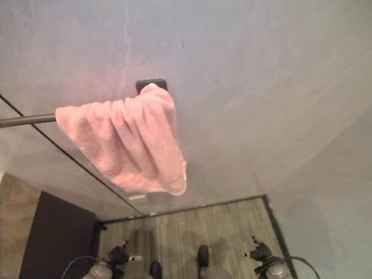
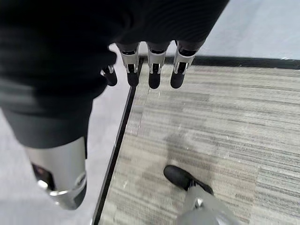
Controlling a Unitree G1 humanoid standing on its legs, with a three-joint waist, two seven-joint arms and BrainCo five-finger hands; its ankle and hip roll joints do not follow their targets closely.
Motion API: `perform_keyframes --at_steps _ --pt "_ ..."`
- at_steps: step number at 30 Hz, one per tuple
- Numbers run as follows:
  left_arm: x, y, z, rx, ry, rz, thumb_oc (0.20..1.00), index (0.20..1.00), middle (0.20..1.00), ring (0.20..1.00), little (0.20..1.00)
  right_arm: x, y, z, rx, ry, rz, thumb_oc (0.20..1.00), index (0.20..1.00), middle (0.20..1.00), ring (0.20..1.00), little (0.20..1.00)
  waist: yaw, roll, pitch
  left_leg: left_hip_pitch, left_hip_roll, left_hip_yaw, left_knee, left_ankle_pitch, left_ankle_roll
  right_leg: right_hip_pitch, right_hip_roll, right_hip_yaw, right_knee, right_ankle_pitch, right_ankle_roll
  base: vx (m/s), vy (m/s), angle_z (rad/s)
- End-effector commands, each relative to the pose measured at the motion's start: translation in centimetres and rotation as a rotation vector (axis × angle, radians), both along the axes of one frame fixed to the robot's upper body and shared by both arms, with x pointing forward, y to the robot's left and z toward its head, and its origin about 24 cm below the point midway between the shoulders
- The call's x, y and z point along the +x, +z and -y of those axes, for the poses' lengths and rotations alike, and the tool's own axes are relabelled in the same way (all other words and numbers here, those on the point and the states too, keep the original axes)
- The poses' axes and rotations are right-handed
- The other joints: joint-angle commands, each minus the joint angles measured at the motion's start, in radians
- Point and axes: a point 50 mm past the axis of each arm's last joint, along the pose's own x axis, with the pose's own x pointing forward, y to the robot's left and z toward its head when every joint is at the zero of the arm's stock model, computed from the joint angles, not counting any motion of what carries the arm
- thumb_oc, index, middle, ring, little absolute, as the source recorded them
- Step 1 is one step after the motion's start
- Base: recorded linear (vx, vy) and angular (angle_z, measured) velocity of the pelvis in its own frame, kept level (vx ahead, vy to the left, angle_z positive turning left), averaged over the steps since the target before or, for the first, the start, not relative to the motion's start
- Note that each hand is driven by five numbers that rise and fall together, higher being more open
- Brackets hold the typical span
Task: Put brush and paste in cup on sink, flatten towel.
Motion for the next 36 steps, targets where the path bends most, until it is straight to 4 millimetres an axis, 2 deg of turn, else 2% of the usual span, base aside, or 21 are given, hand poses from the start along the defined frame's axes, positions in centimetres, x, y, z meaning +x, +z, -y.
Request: perform_keyframes --at_steps 1,2,3,4,6,7,12,15,16,20,21,22,23,24,25,29,30,33,34,36 --pt "0.3 0.5 -1.2 0.018 0.064 0.043 1.000 1.000 1.000 1.000 1.000 -0.3 0.3 1.5 -0.045 -0.077 0.023 1.000 1.000 1.000 1.000 1.000 -0.023 -0.053 -0.032 0.014 0.074 0.083 0.027 0.042 -0.016 -0.004 -0.053 0.054 0.110 -0.058 0.103 0.11 0.128 0.37" --pt "0.1 0.4 -1.2 0.020 0.069 0.038 1.000 1.000 1.000 1.000 1.000 -0.6 0.1 1.5 -0.040 -0.098 0.018 1.000 1.000 1.000 1.000 1.000 -0.027 -0.047 -0.047 0.016 0.101 0.073 -0.008 0.069 -0.030 -0.008 -0.060 0.059 0.110 -0.055 0.109 0.17 0.244 0.21" --pt "0.2 0.4 -1.2 0.020 0.072 0.042 1.000 1.000 1.000 1.000 1.000 -0.9 0.1 1.7 -0.035 -0.122 0.010 1.000 1.000 1.000 1.000 1.000 -0.024 -0.038 -0.054 0.025 0.137 0.024 -0.030 0.104 -0.039 -0.012 -0.086 0.068 0.125 -0.062 0.118 0.12 0.247 0.00" --pt "0.3 0.4 -1.2 0.022 0.067 0.042 1.000 1.000 1.000 1.000 1.000 -1.0 0.0 1.8 -0.037 -0.121 0.005 1.000 1.000 1.000 1.000 1.000 -0.023 -0.034 -0.061 0.029 0.131 -0.006 -0.042 0.101 -0.038 -0.015 -0.091 0.072 0.125 -0.059 0.121 0.12 0.278 -0.11" --pt "0.1 0.3 -1.2 0.027 0.059 0.032 1.000 1.000 1.000 1.000 1.000 -1.2 0.0 1.9 -0.035 -0.133 -0.004 1.000 1.000 1.000 1.000 1.000 -0.035 -0.015 -0.080 0.066 0.125 0.021 -0.105 0.093 -0.043 -0.012 -0.101 0.073 0.125 -0.057 0.135 0.08 0.311 -0.35" --pt "0.4 0.6 -1.5 0.032 0.029 0.046 1.000 1.000 1.000 1.000 1.000 -0.3 0.3 1.9 -0.030 -0.156 0.029 1.000 1.000 1.000 1.000 1.000 -0.031 -0.007 -0.090 0.089 0.078 0.015 -0.128 0.075 -0.030 -0.014 -0.135 0.089 0.131 -0.021 0.154 0.06 0.365 -0.33" --pt "0.6 1.0 -2.3 0.050 0.021 0.065 1.000 1.000 1.000 1.000 1.000 0.8 0.8 1.6 -0.001 -0.175 0.083 1.000 1.000 1.000 1.000 1.000 -0.017 -0.014 -0.099 0.108 0.045 0.034 -0.128 0.051 -0.015 -0.008 -0.173 0.104 0.111 0.017 0.179 0.00 0.187 -0.12" --pt "2.8 2.9 -3.1 0.058 0.010 0.204 1.000 1.000 1.000 1.000 1.000 3.2 2.7 1.8 0.014 -0.177 0.231 1.000 1.000 1.000 1.000 1.000 -0.007 -0.026 -0.104 0.114 0.021 0.037 -0.128 0.035 -0.003 -0.003 -0.206 0.103 0.085 0.061 0.205 -0.06 0.148 -0.09" --pt "3.8 4.1 -3.4 0.048 -0.004 0.275 1.000 1.000 1.000 1.000 1.000 4.1 3.8 2.3 0.010 -0.169 0.290 1.000 1.000 1.000 1.000 1.000 -0.003 -0.034 -0.103 0.113 0.013 0.037 -0.128 0.030 0.000 -0.001 -0.221 0.102 0.073 0.085 0.220 -0.08 0.096 -0.06" --pt "4.7 5.3 -3.8 0.025 -0.015 0.335 1.000 1.000 1.000 1.000 1.000 5.1 5.1 3.0 0.005 -0.157 0.351 1.000 1.000 1.000 1.000 1.000 0.000 -0.046 -0.106 0.107 0.010 0.037 -0.128 0.026 -0.002 0.000 -0.233 0.097 0.051 0.114 0.232 -0.06 0.039 -0.02" --pt "6.2 7.5 -3.5 -0.023 -0.099 0.430 1.000 1.000 1.000 1.000 1.000 6.0 7.0 4.2 -0.009 -0.150 0.426 1.000 1.000 1.000 1.000 1.000 0.002 -0.053 -0.110 0.103 0.013 0.036 -0.128 0.024 -0.005 0.005 -0.242 0.083 0.026 0.128 0.239 -0.03 0.019 -0.02" --pt "6.1 7.5 -3.5 -0.023 -0.099 0.429 1.000 1.000 1.000 1.000 1.000 6.0 7.0 4.2 -0.009 -0.150 0.425 1.000 1.000 1.000 1.000 1.000 0.001 -0.053 -0.111 0.103 0.013 0.036 -0.128 0.024 -0.005 0.005 -0.242 0.083 0.026 0.129 0.238 -0.04 0.019 0.05" --pt "6.6 8.8 -3.5 -0.044 -0.177 0.463 1.000 1.000 1.000 1.000 1.000 6.6 8.3 5.0 -0.021 -0.134 0.472 1.000 1.000 1.000 1.000 1.000 0.003 -0.056 -0.114 0.104 0.016 0.038 -0.128 0.021 -0.007 0.010 -0.244 0.074 0.015 0.134 0.244 -0.01 0.001 0.09" --pt "6.6 8.8 -3.5 -0.044 -0.177 0.462 1.000 1.000 1.000 1.000 1.000 6.6 8.3 5.0 -0.021 -0.134 0.471 1.000 1.000 1.000 1.000 1.000 0.003 -0.056 -0.114 0.105 0.016 0.038 -0.128 0.021 -0.007 0.011 -0.244 0.073 0.014 0.134 0.244 0.00 0.003 0.09" --pt "7.0 10.0 -3.1 -0.083 -0.259 0.490 1.000 1.000 1.000 1.000 1.000 7.1 9.2 5.7 -0.030 -0.119 0.497 1.000 1.000 1.000 1.000 1.000 0.005 -0.058 -0.116 0.110 0.018 0.037 -0.128 0.020 -0.007 0.017 -0.245 0.071 0.010 0.136 0.244 0.00 0.002 0.06" --pt "7.0 10.1 -3.1 -0.083 -0.259 0.489 1.000 1.000 1.000 1.000 1.000 7.1 9.2 5.7 -0.029 -0.119 0.497 1.000 1.000 1.000 1.000 1.000 0.005 -0.058 -0.116 0.110 0.018 0.037 -0.128 0.020 -0.007 0.017 -0.244 0.071 0.010 0.136 0.244 0.01 -0.002 0.00" --pt "7.1 13.0 -2.3 -0.225 -0.437 0.495 1.000 1.000 1.000 1.000 1.000 8.4 12.0 6.7 -0.011 -0.026 0.553 1.000 1.000 1.000 1.000 1.000 0.009 -0.060 -0.122 0.129 0.030 0.034 -0.128 0.014 -0.013 0.038 -0.238 0.065 0.007 0.122 0.244 0.04 -0.012 -0.02" --pt "7.4 14.5 -2.0 -0.250 -0.561 0.461 1.000 1.000 1.000 1.000 1.000 9.4 13.2 6.5 0.022 0.041 0.569 1.000 1.000 1.000 1.000 1.000 0.012 -0.064 -0.133 0.131 0.033 0.039 -0.128 0.015 -0.019 0.037 -0.237 0.067 0.001 0.119 0.244 0.01 -0.004 -0.01" --pt "7.8 15.0 -1.6 -0.284 -0.602 0.441 1.000 1.000 1.000 1.000 1.000 10.4 13.8 6.1 0.046 0.078 0.578 1.000 1.000 1.000 1.000 1.000 0.015 -0.064 -0.136 0.133 0.035 0.041 -0.128 0.016 -0.022 0.040 -0.237 0.065 -0.002 0.116 0.244 0.00 0.000 0.00" --pt "8.1 15.3 -1.4 -0.301 -0.623 0.436 1.000 1.000 1.000 1.000 1.000 11.0 14.1 5.8 0.064 0.096 0.582 1.000 1.000 1.000 1.000 1.000 0.018 -0.064 -0.137 0.135 0.036 0.042 -0.128 0.016 -0.024 0.043 -0.237 0.063 -0.003 0.114 0.244 0.00 0.000 0.00"
